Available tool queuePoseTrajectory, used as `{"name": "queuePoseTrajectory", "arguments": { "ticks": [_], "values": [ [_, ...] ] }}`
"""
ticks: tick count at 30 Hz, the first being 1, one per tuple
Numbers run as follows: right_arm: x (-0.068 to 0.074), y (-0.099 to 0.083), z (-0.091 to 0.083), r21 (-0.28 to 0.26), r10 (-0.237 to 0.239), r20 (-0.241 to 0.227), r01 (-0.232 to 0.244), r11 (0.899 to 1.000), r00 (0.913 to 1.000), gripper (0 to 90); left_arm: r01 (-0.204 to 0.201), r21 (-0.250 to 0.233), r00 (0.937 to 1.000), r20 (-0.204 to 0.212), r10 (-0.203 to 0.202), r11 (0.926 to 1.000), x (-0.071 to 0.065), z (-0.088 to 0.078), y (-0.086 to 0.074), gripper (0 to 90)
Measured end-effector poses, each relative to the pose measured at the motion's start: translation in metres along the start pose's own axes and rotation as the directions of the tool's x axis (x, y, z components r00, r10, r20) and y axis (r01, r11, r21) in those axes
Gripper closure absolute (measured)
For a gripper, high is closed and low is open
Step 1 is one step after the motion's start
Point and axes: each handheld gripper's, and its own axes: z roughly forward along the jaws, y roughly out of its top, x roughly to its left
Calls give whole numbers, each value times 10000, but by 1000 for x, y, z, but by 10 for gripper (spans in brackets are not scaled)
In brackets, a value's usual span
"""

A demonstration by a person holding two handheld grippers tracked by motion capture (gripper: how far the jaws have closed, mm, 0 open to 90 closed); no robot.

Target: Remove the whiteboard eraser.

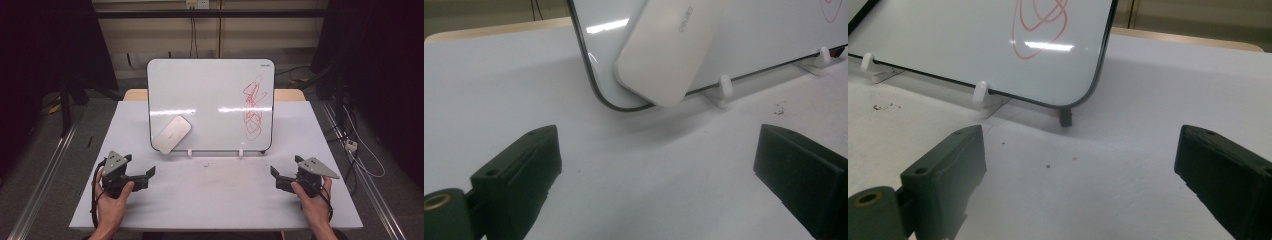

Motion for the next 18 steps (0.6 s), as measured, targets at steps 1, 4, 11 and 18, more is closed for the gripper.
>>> {"name": "queuePoseTrajectory", "arguments": {
  "ticks": [1, 4, 11, 18],
  "values": [
    [0, 0, 0, 1, 8, -20, -8, 10000, 10000, 64, -38, 2, 10000, -10, 38, 10000, 0, 0, 0, 52],
    [0, 0, 0, 9, 27, -61, -27, 10000, 10000, 63, -20, 20, 10000, 35, 20, 10000, -1, 0, 1, 55],
    [-1, 0, 1, 55, 84, -167, -83, 10000, 9998, 63, -72, 160, 9999, 94, 70, 9998, -2, 5, 2, 66],
    [0, 0, 2, 108, 76, -225, -74, 9999, 9997, 62, -119, 367, 9997, 226, 111, 9993, -4, 9, 8, 70]
  ]
}}
